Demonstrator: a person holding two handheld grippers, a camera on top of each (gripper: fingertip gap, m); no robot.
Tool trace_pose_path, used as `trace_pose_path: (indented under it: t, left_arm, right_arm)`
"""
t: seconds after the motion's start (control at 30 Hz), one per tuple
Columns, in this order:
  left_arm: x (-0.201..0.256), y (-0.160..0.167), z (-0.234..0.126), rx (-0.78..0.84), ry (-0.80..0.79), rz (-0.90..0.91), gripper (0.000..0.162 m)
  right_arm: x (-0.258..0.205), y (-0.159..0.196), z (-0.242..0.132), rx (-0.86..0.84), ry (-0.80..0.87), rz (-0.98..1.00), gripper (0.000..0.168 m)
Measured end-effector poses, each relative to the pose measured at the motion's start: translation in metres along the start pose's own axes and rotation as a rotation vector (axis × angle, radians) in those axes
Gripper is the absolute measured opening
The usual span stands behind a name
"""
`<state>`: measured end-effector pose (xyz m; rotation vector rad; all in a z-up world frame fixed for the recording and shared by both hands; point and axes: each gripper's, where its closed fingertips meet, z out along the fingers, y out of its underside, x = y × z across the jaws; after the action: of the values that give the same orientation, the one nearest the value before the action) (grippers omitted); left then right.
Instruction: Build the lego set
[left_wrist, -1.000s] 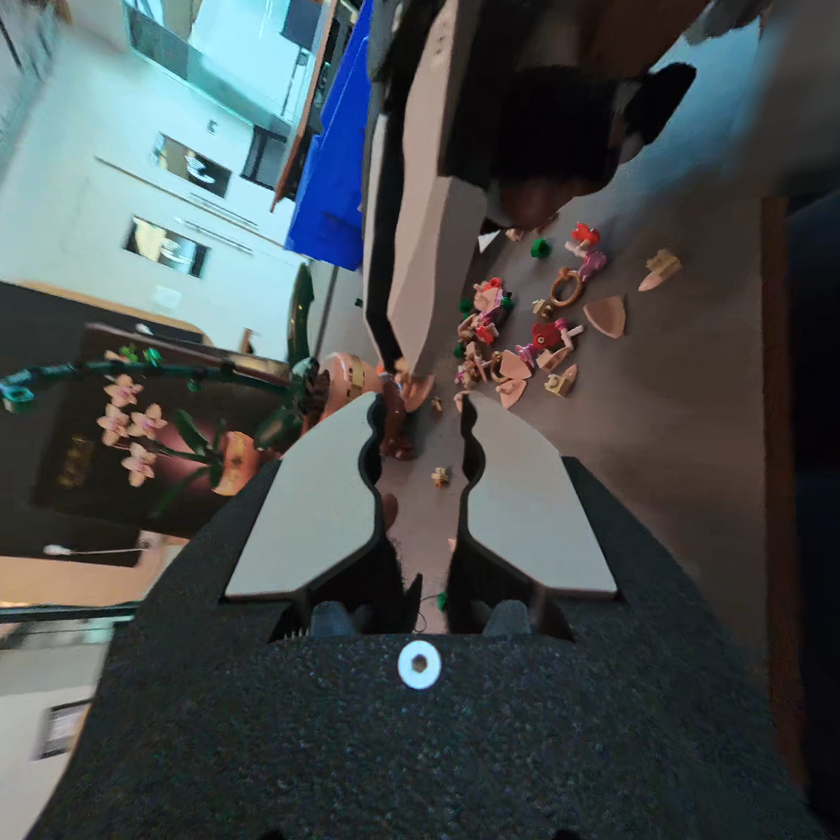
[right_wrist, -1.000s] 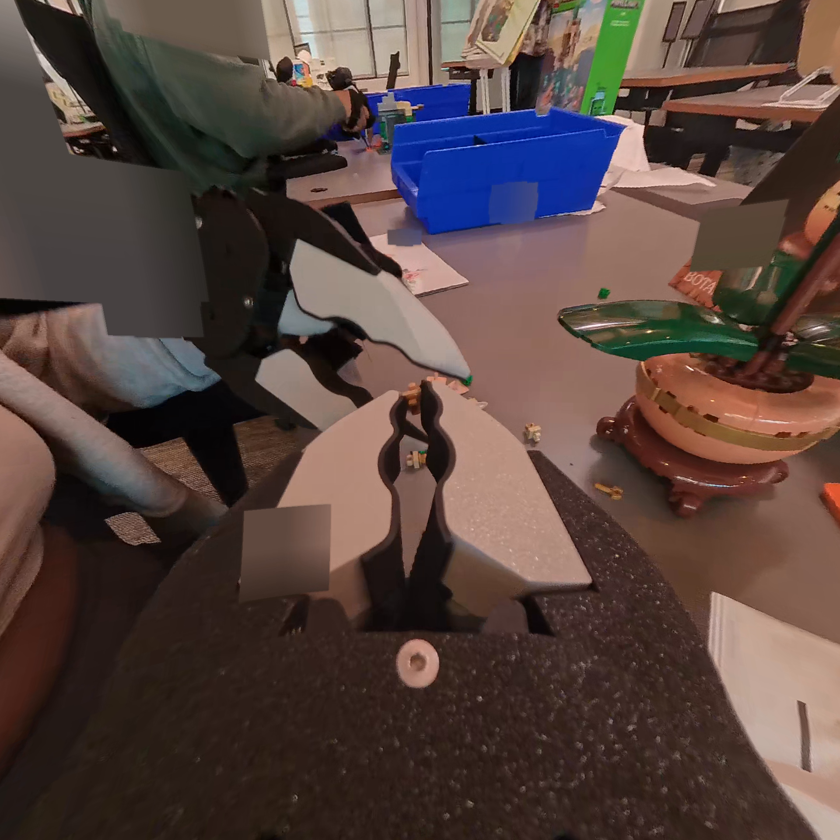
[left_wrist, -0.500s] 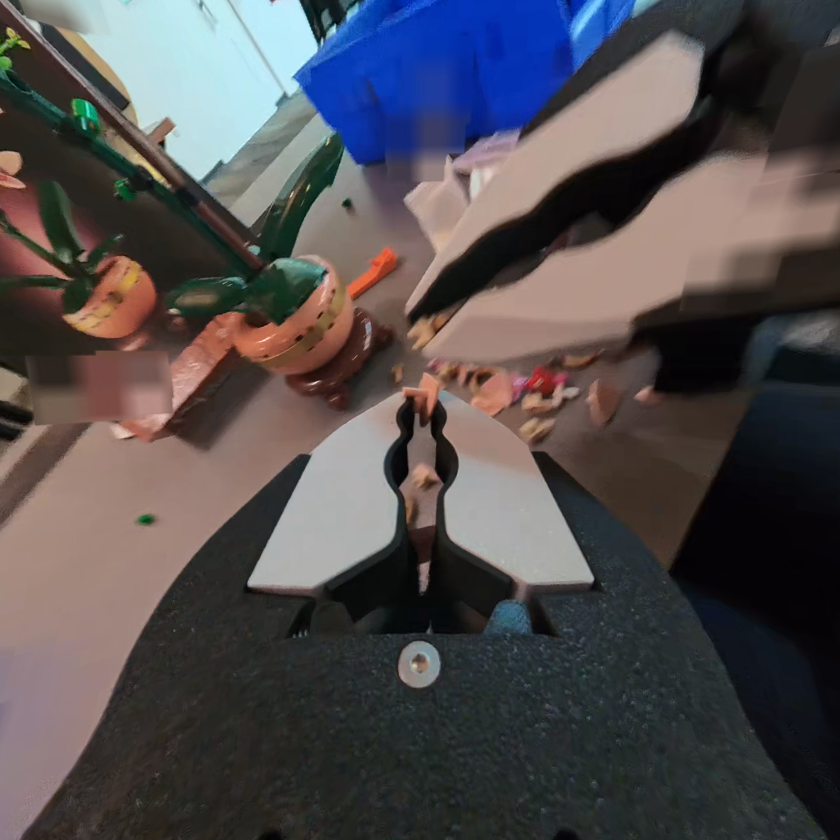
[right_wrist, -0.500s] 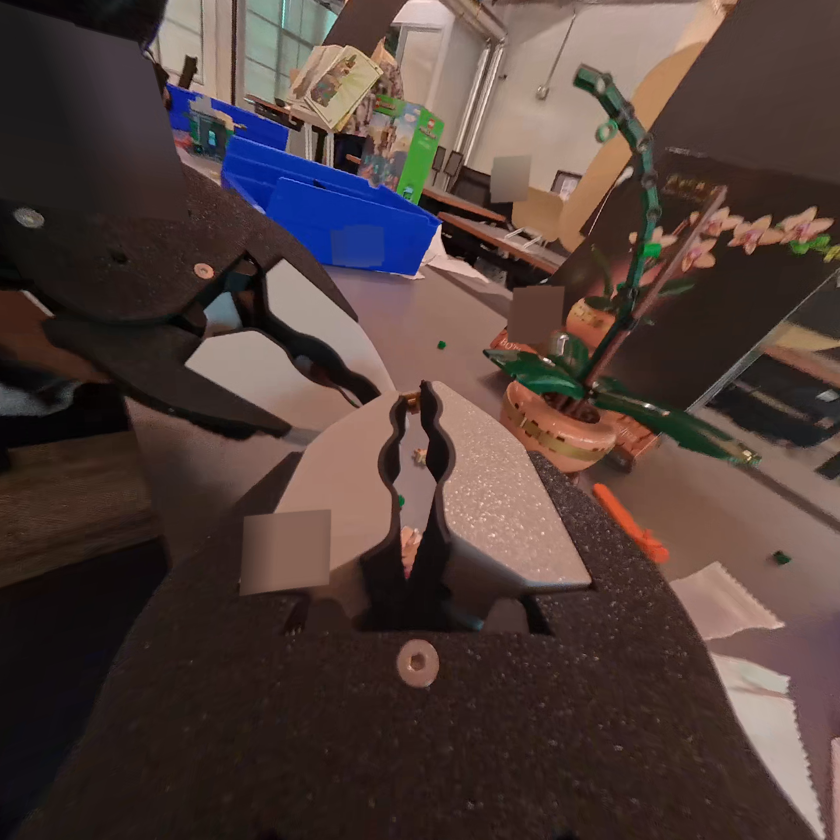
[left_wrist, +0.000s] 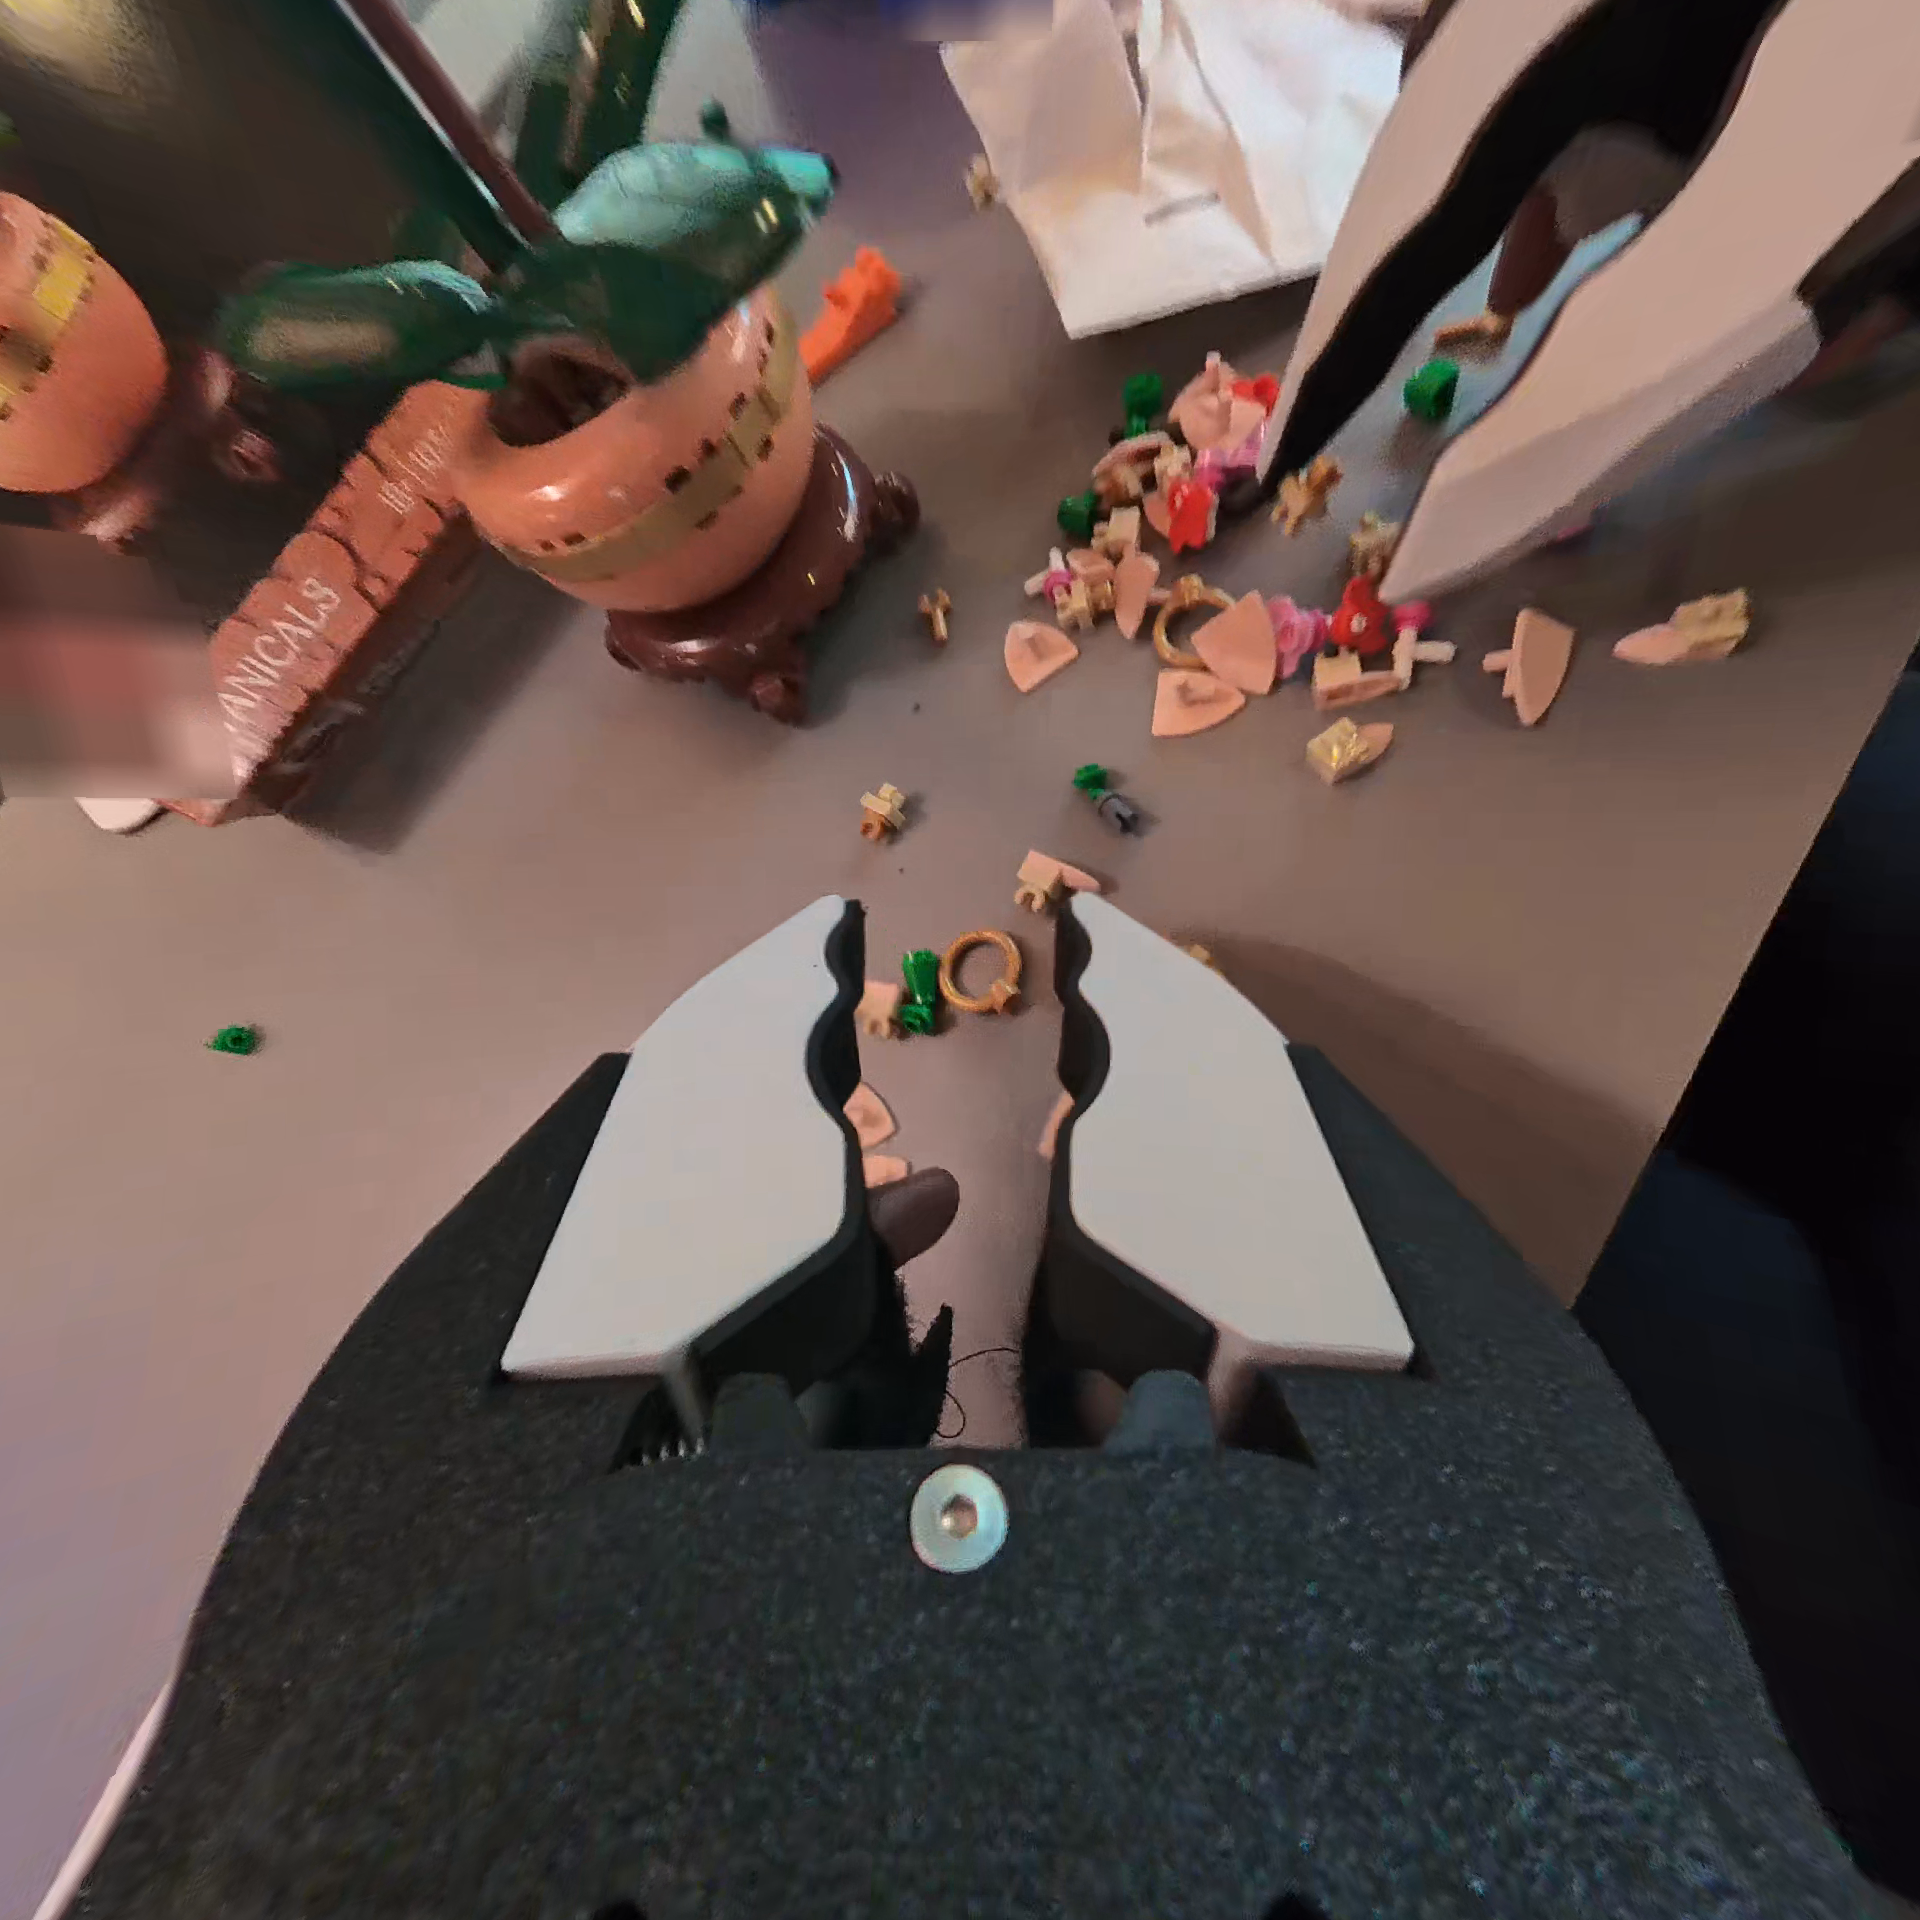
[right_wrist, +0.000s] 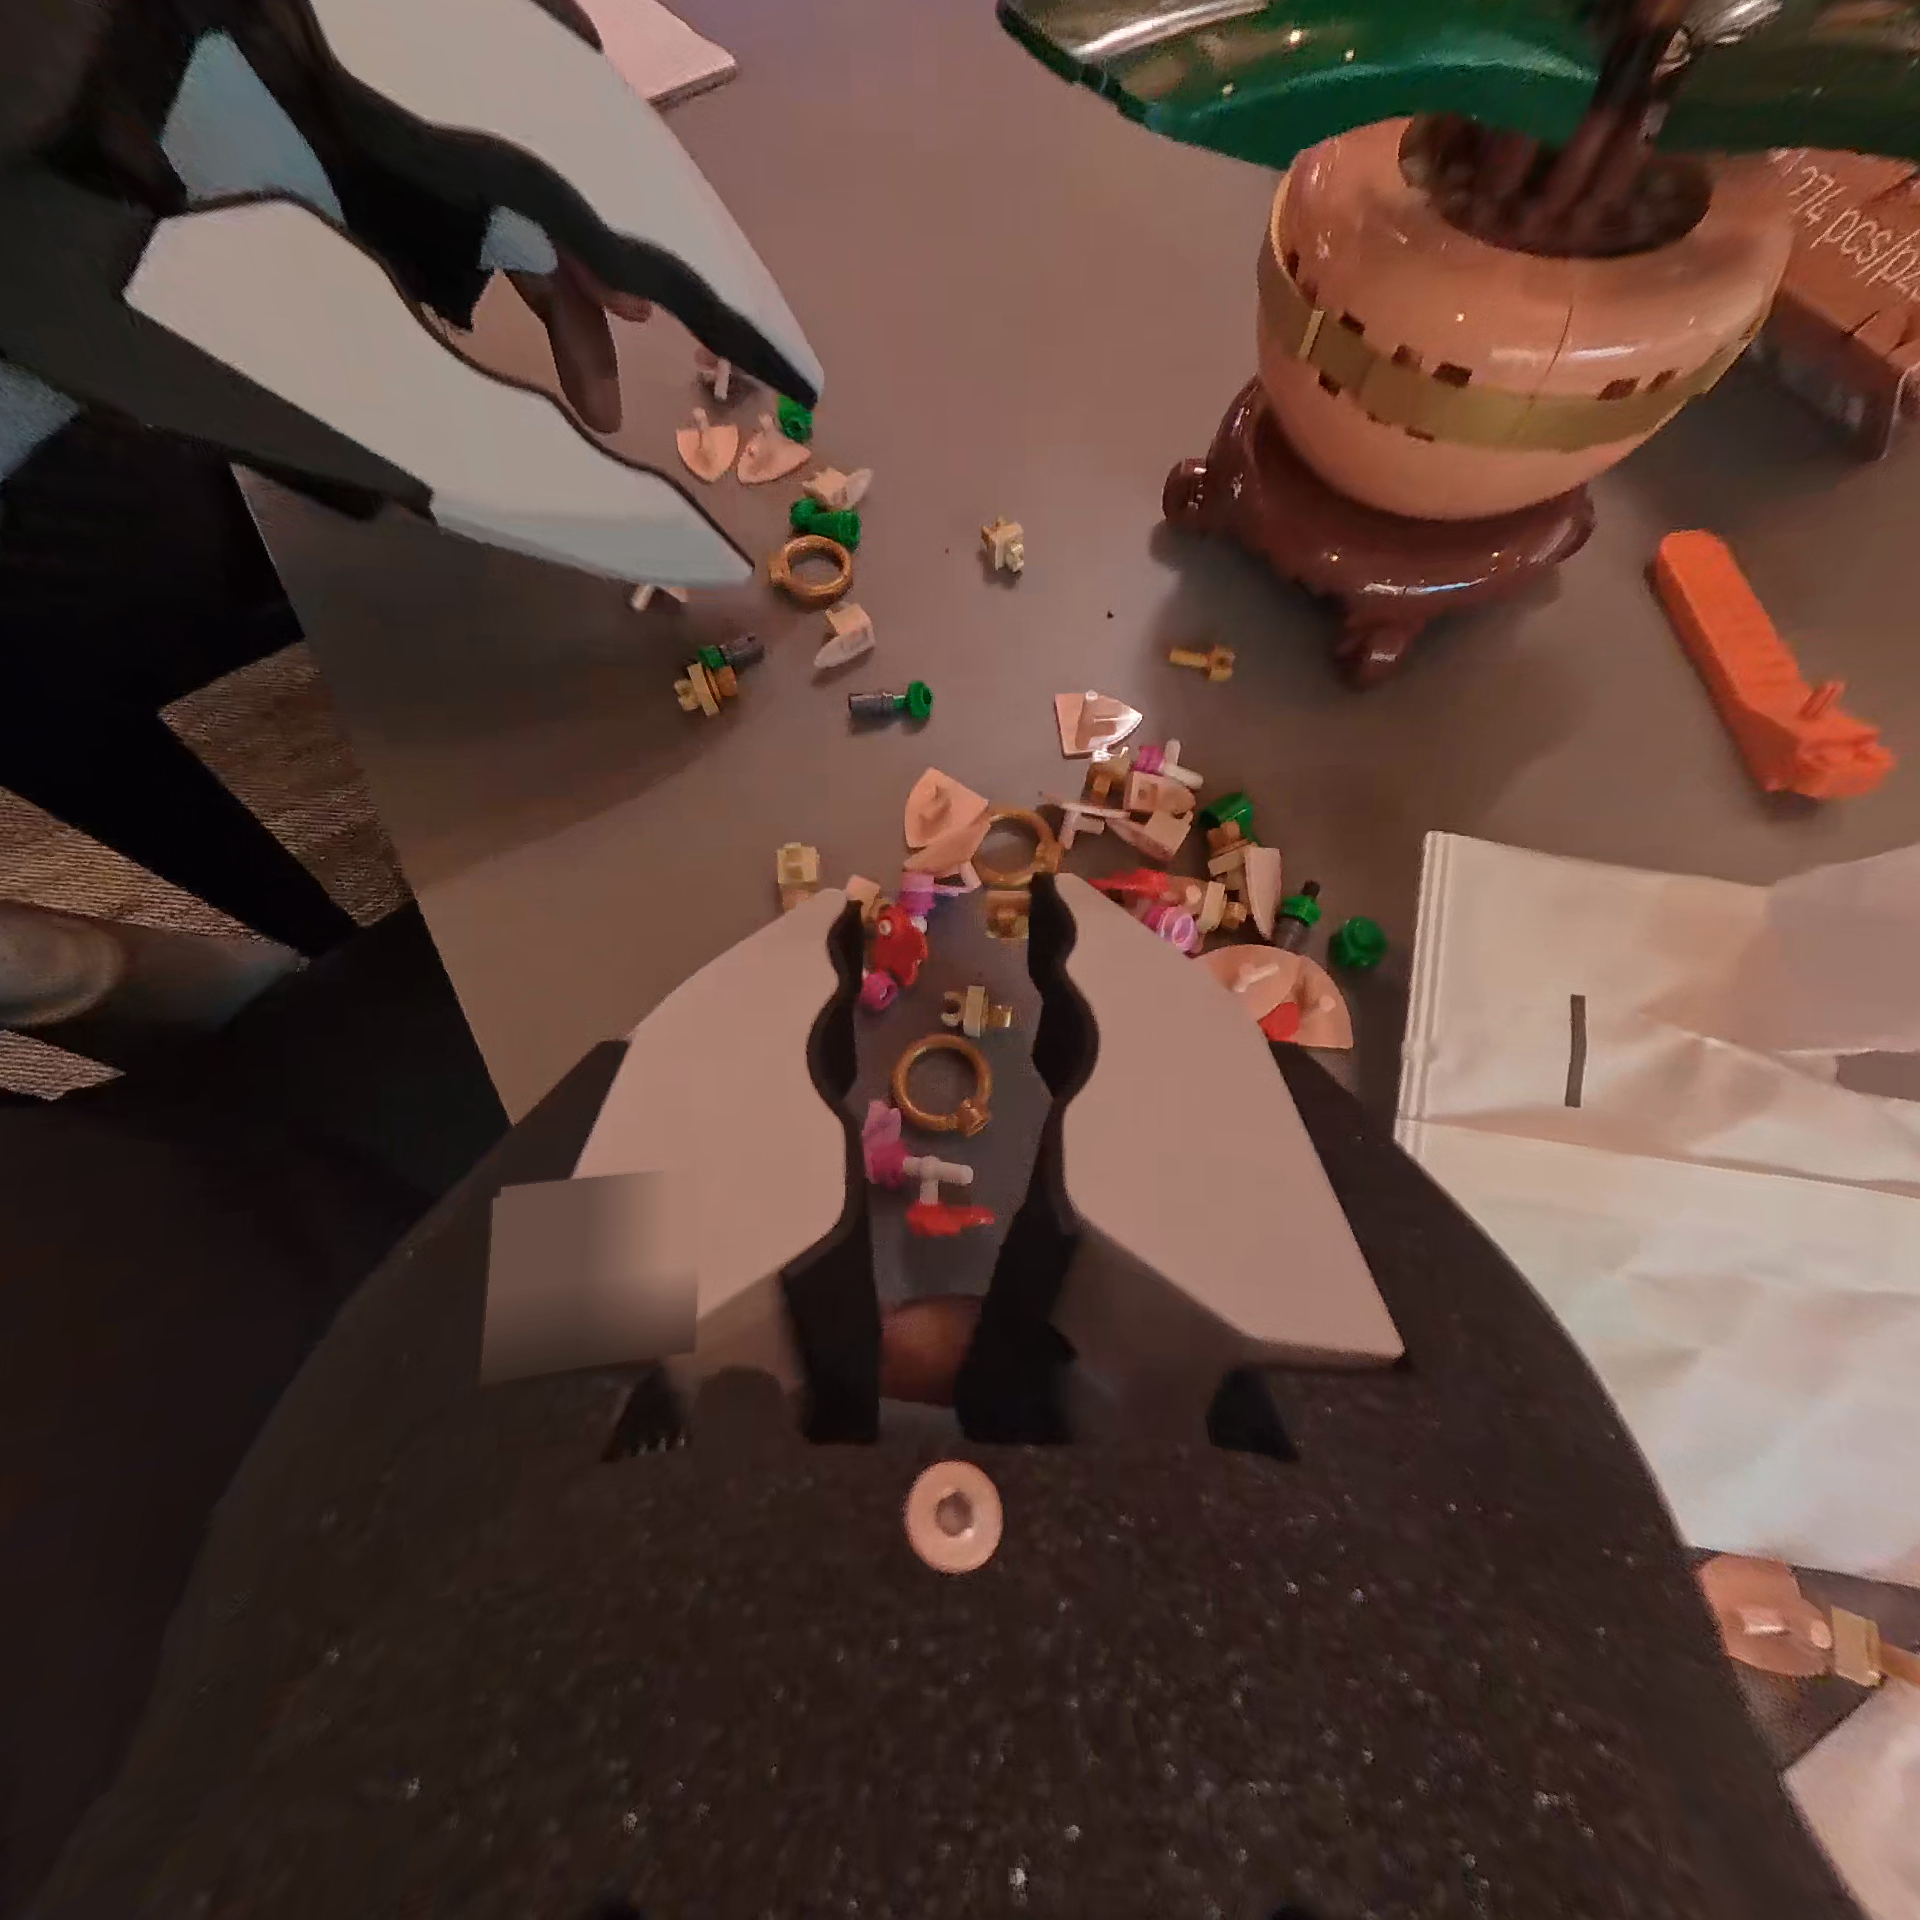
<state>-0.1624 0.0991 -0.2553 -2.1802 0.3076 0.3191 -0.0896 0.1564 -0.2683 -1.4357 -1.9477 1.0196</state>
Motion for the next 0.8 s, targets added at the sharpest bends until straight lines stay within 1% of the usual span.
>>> trace_pose_path:
  t: [0.03,0.07,0.13,0.2,0.3,0.4,0.53,0.6,0.63,0.7,0.73,0.77,0.8]
  left_arm:
    - [0.000,-0.006,-0.002,0.049,0.002,-0.002,0.033]
    - [0.003,-0.014,-0.005,0.106,0.024,-0.001,0.032]
    - [0.019,-0.034,-0.012,0.233,0.108,0.036,0.028]
    - [0.041,-0.048,-0.013,0.301,0.186,0.113,0.024]
    - [0.062,-0.051,0.000,0.233,0.257,0.182,0.021]
    - [0.073,-0.059,0.015,0.217,0.327,0.197,0.015]
    - [0.079,-0.063,0.032,0.188,0.377,0.214,0.013]
    - [0.079,-0.061,0.037,0.158,0.390,0.193,0.013]
    - [0.078,-0.057,0.039,0.123,0.390,0.179,0.012]
    - [0.068,-0.046,0.043,0.050,0.337,0.180,0.013]
    - [0.063,-0.043,0.043,0.041,0.309,0.188,0.013]
    - [0.057,-0.044,0.040,0.053,0.284,0.183,0.014]
    - [0.049,-0.047,0.037,0.073,0.253,0.157,0.014]
  right_arm:
    - [0.000,0.000,-0.001,0.008,-0.008,0.008,0.031]
    - [0.000,-0.001,-0.002,0.018,-0.018,0.020,0.033]
    - [-0.007,-0.006,-0.004,0.060,-0.083,0.039,0.042]
    - [-0.015,-0.012,-0.007,0.099,-0.144,0.056,0.045]
    - [-0.024,-0.010,-0.008,0.096,-0.203,0.060,0.048]
    - [-0.028,-0.008,-0.008,0.087,-0.235,0.034,0.051]
    - [-0.031,-0.012,-0.010,0.121,-0.267,0.021,0.055]
    - [-0.029,-0.011,-0.010,0.123,-0.268,0.042,0.059]
    - [-0.028,-0.010,-0.011,0.127,-0.273,0.052,0.059]
    - [-0.022,-0.012,-0.016,0.155,-0.268,0.074,0.056]
    - [-0.016,-0.012,-0.019,0.165,-0.251,0.087,0.056]
    - [-0.007,-0.011,-0.022,0.169,-0.218,0.096,0.052]
    - [0.005,-0.010,-0.026,0.169,-0.165,0.104,0.043]
